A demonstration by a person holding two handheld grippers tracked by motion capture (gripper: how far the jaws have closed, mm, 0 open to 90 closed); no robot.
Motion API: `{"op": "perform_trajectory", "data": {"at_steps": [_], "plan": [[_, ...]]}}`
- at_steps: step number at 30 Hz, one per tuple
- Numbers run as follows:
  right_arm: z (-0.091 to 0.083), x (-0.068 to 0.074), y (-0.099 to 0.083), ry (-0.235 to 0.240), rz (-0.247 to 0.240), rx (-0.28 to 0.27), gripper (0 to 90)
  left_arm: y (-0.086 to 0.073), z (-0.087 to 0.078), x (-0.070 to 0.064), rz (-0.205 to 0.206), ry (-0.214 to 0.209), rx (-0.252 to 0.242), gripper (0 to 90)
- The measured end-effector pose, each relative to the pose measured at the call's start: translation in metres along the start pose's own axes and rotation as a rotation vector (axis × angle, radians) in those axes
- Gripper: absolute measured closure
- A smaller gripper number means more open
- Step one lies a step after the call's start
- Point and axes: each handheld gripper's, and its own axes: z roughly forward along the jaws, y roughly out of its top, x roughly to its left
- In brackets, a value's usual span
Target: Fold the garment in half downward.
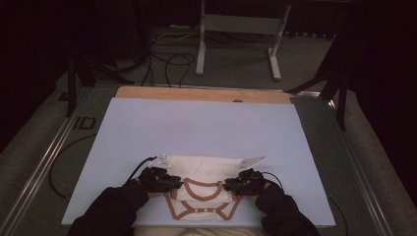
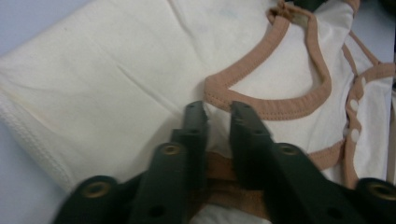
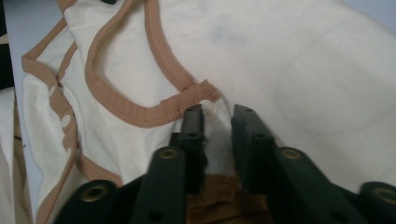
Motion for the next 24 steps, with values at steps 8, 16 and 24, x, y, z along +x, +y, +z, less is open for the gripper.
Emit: {"op": "perform_trajectory", "data": {"at_steps": [8,16,24], "plan": [[-0.005,0.006,0.004,-0.016,-0.035,-0.005,88.1,0.001,-0.003,-0.003,0.008,-0.004,-0.007,89.0],[-0.023,0.016,0.011,-0.026,-0.080,-0.062,88.3,0.003,-0.015,-0.012,0.036,-0.001,-0.043,89.4],[-0.042,0.035,0.007,-0.008,-0.101,-0.107,88.3,-0.001,-0.029,-0.026,0.062,-0.019,-0.072,89.7]]}}
